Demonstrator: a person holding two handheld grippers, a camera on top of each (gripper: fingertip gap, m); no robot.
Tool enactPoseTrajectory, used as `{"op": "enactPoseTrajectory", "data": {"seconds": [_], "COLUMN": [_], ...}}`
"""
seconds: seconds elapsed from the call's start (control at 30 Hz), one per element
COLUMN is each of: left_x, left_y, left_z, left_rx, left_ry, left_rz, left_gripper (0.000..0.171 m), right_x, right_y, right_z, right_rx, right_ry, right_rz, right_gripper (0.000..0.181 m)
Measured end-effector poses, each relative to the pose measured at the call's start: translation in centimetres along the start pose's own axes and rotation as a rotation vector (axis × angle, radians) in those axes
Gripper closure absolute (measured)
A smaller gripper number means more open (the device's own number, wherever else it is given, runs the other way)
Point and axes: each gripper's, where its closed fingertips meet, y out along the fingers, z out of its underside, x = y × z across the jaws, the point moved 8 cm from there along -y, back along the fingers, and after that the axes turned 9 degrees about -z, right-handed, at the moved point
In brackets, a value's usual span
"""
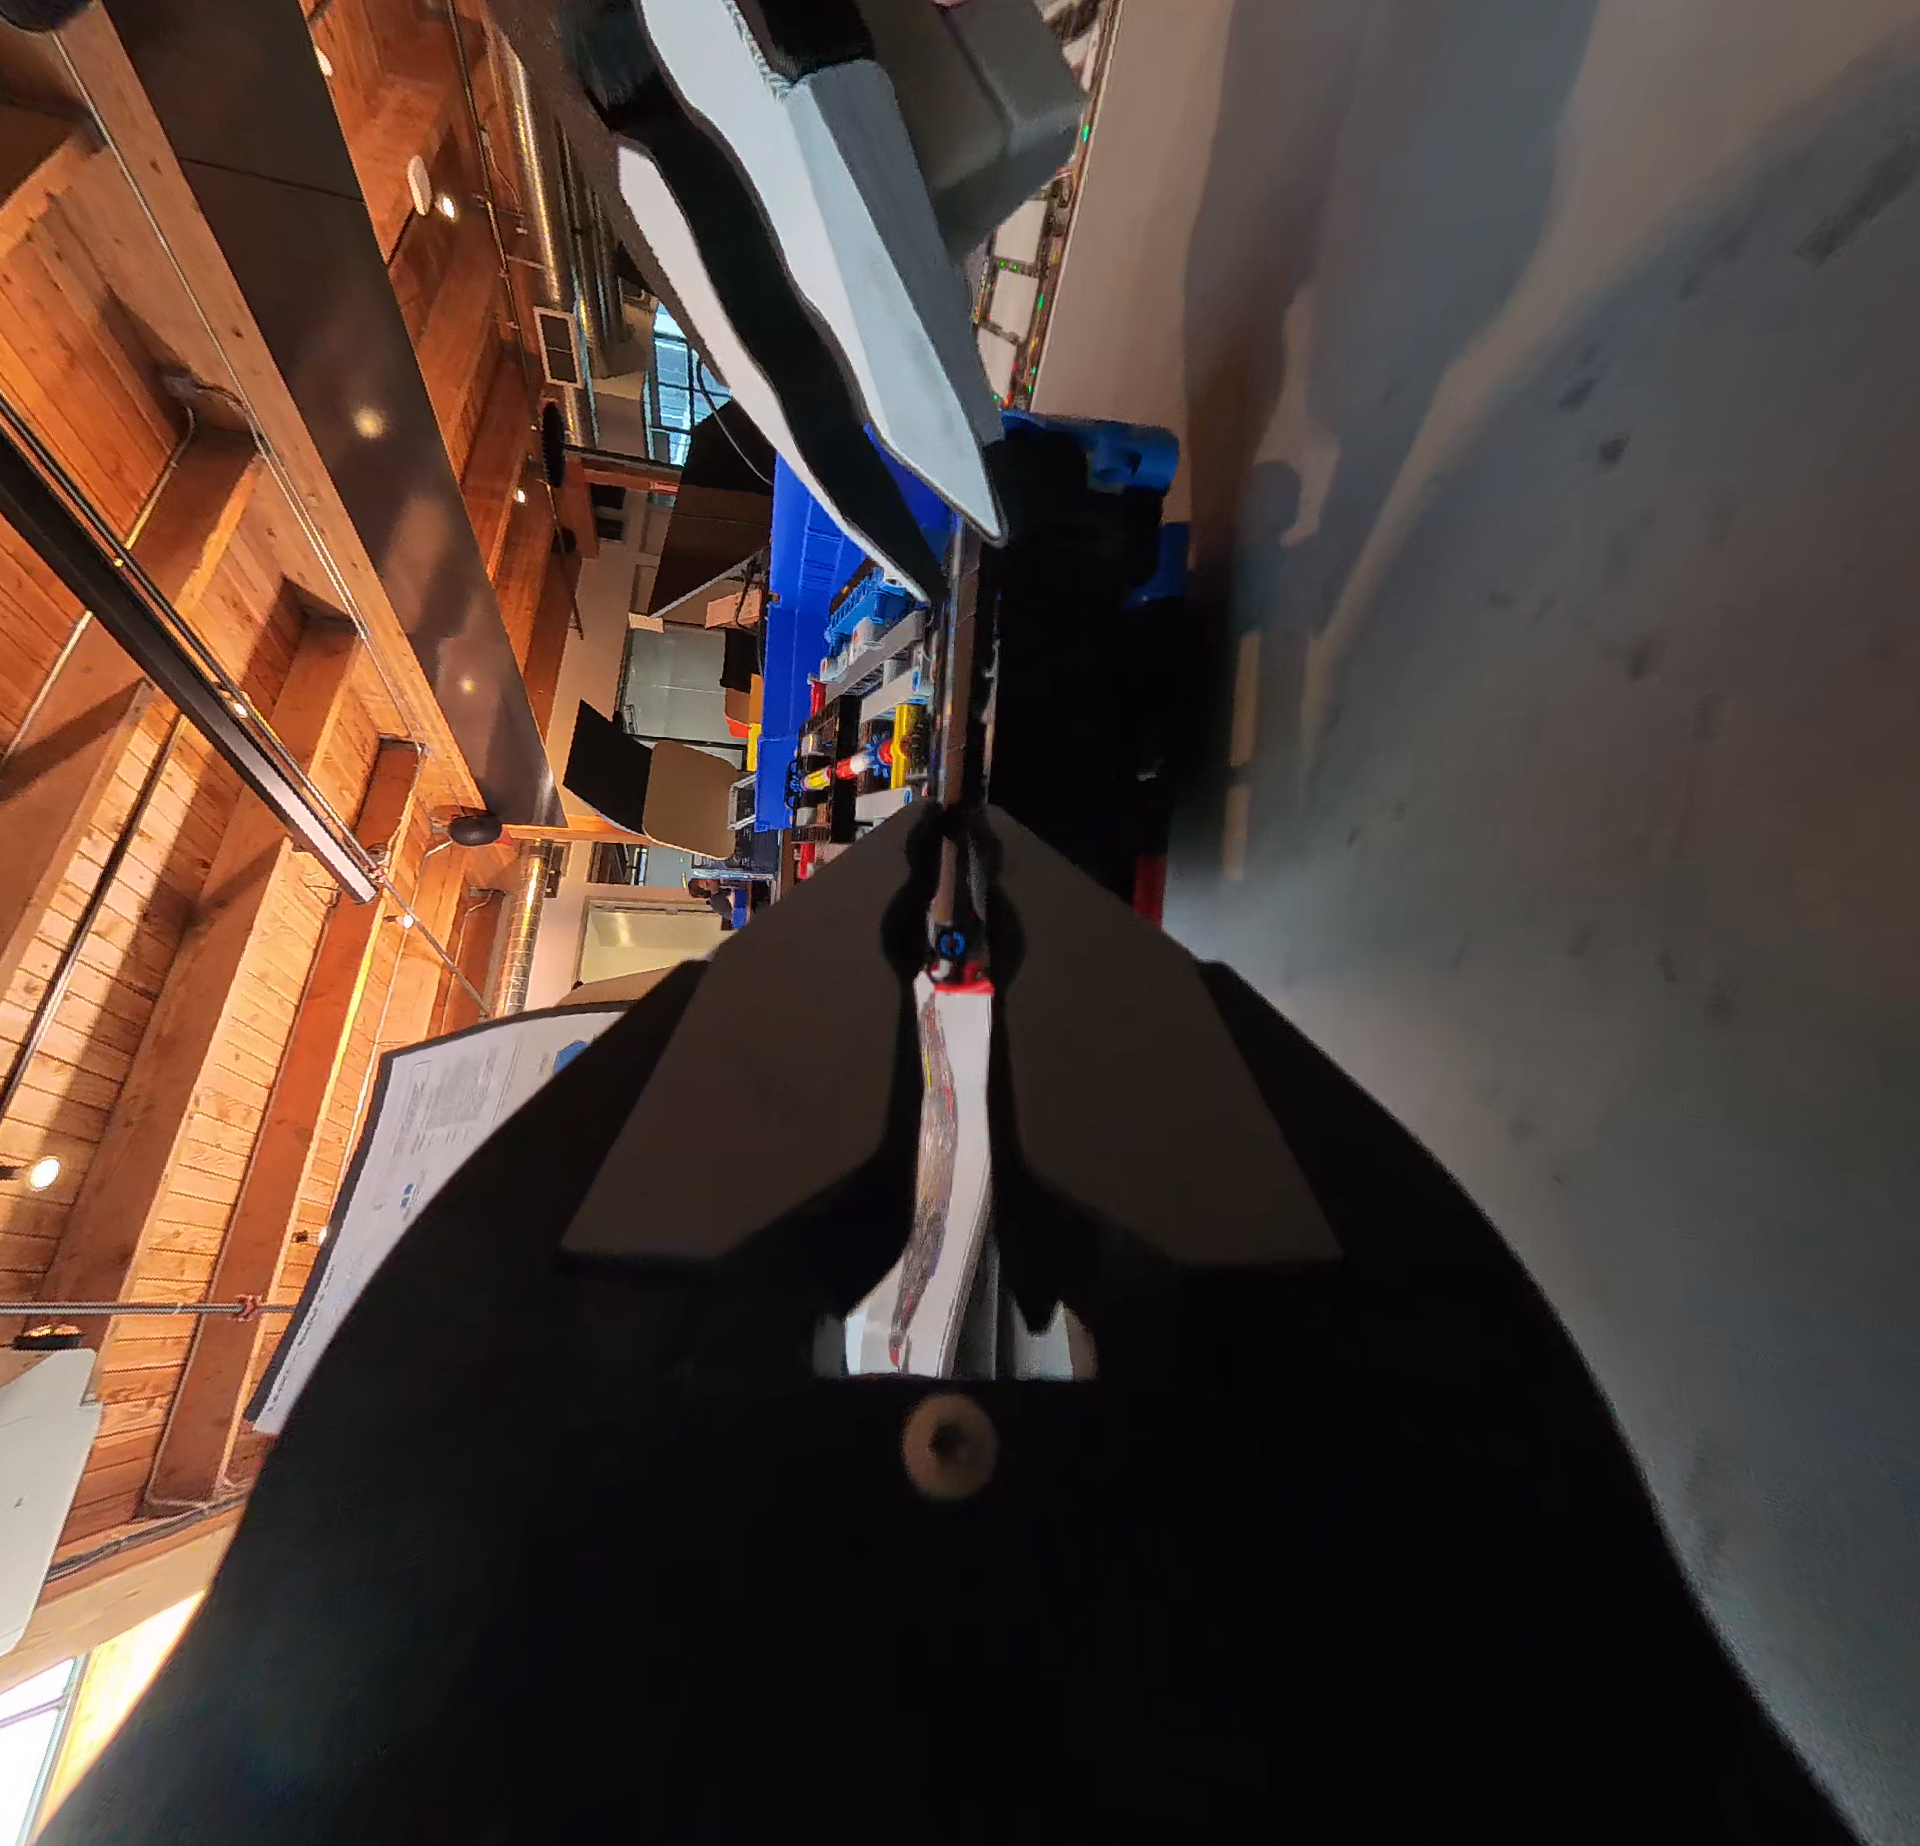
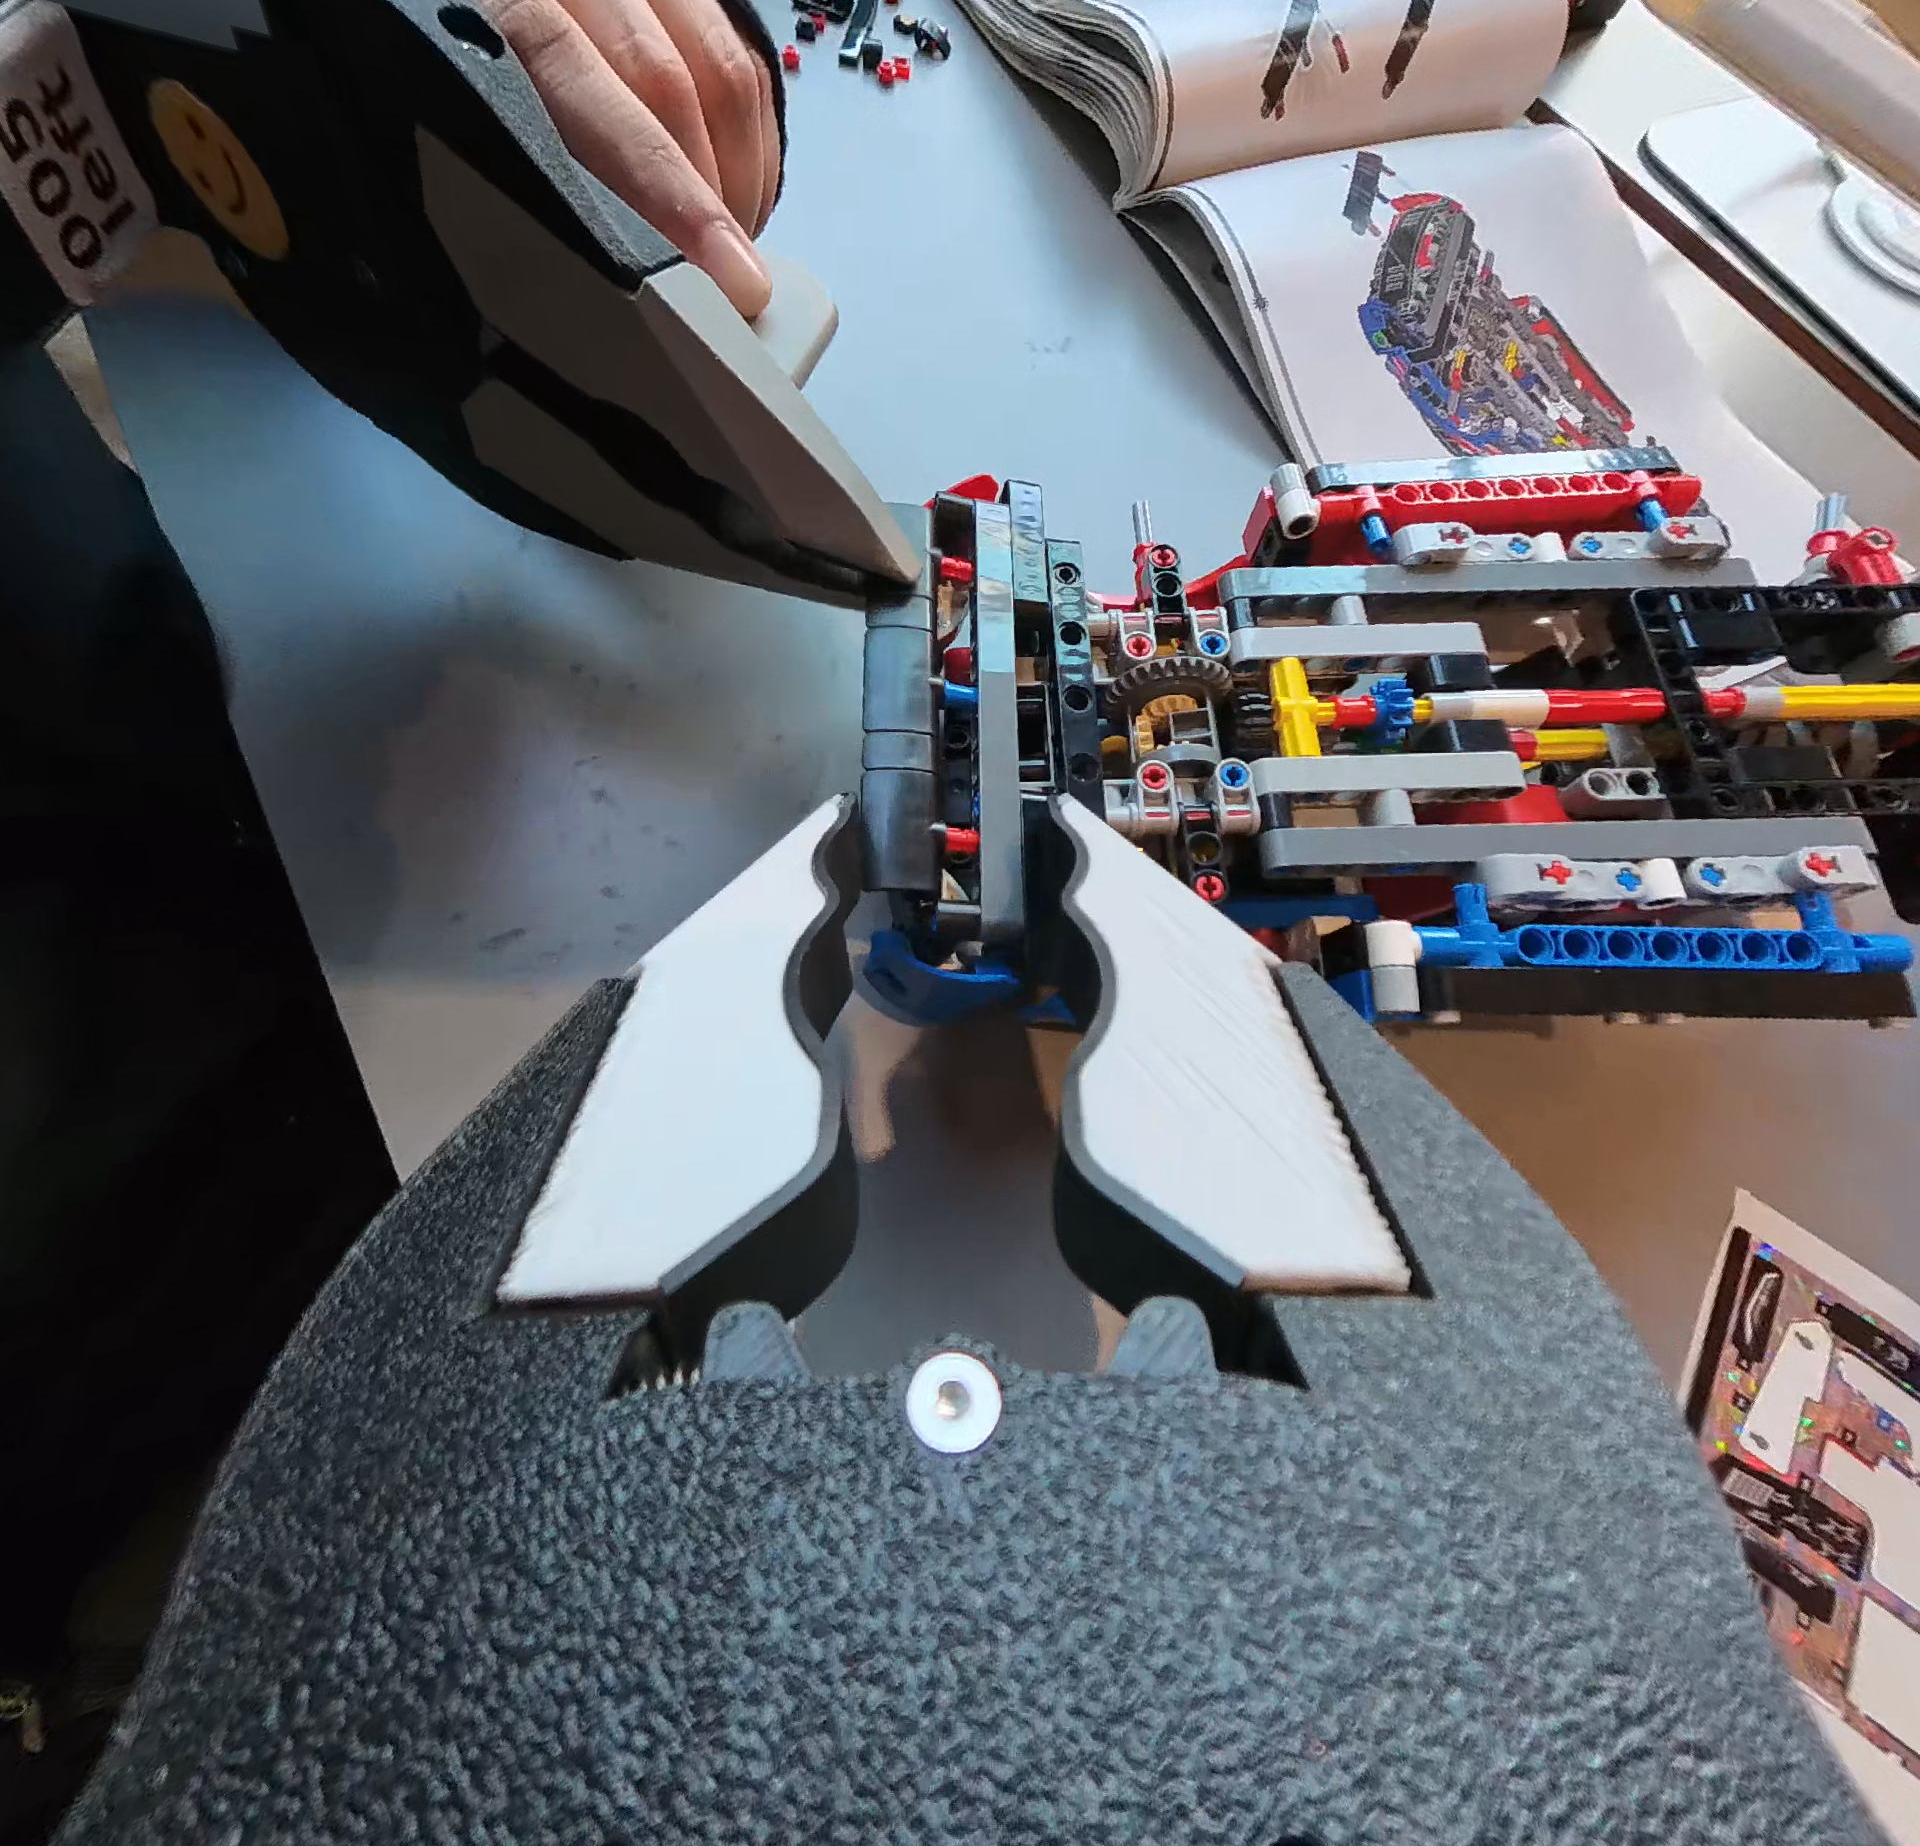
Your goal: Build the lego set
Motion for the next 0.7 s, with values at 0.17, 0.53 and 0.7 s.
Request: {"op": "enactPoseTrajectory", "data": {"seconds": [0.17,0.53,0.7], "left_x": [-0.03,-0.1,-0.02], "left_y": [0.3,0.34,0.38], "left_z": [0.0,0.25,0.34], "left_rx": [0.008,0.004,0.001], "left_ry": [-0.008,-0.02,-0.026], "left_rz": [0.003,0.002,-0.003], "left_gripper": [0.171,0.17,0.17], "right_x": [-0.25,-0.43,-0.51], "right_y": [-0.06,0.07,0.05], "right_z": [0.08,0.02,0.0], "right_rx": [-0.007,-0.007,-0.017], "right_ry": [0.006,0.005,0.011], "right_rz": [0.012,0.01,0.009], "right_gripper": [0.146,0.146,0.146]}}
